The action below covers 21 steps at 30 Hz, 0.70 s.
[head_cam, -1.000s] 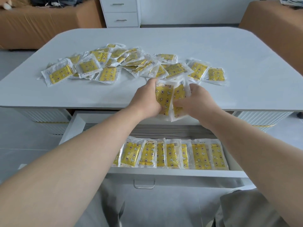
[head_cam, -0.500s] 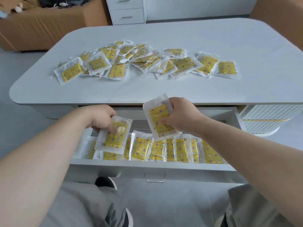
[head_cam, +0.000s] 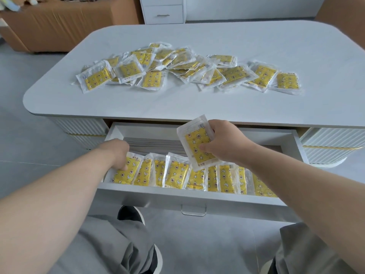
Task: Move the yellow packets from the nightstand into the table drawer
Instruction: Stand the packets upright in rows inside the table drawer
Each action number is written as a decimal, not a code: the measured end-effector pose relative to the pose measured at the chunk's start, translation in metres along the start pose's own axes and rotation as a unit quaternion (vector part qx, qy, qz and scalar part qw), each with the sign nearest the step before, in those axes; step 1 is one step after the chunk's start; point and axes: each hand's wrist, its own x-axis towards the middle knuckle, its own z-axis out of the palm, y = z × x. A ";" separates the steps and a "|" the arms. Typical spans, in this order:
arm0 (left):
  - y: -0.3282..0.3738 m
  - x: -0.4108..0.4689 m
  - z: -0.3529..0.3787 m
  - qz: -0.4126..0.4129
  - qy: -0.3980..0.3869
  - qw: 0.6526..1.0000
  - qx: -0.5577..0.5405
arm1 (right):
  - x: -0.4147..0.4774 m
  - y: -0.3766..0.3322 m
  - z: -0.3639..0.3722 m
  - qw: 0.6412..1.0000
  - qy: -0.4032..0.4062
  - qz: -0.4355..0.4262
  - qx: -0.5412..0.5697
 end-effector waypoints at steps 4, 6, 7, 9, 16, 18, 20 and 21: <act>0.009 -0.003 0.007 -0.001 0.018 0.994 0.109 | -0.001 0.000 -0.001 1.000 -0.004 0.000 0.008; 0.012 -0.001 0.008 0.002 0.021 0.991 0.130 | -0.001 0.000 -0.001 1.000 -0.006 -0.001 0.013; 0.012 0.000 0.007 0.005 0.017 0.991 0.136 | -0.001 -0.001 -0.001 1.000 -0.007 -0.002 0.015; 0.010 0.002 0.009 0.023 0.018 0.990 0.139 | -0.001 -0.001 -0.001 1.000 -0.007 -0.004 0.016; 0.013 0.000 0.012 0.065 -0.016 0.993 0.096 | 0.002 0.000 -0.001 1.000 -0.001 0.008 0.015; 0.010 0.002 0.012 0.047 -0.023 0.994 0.096 | 0.002 -0.001 -0.001 1.000 0.002 0.010 0.016; 0.009 0.002 0.011 0.035 -0.041 0.995 0.084 | 0.003 -0.001 0.000 1.000 0.006 0.012 0.015; 0.009 0.002 0.010 0.034 -0.048 0.996 0.074 | 0.003 -0.001 0.000 1.000 0.010 0.013 0.015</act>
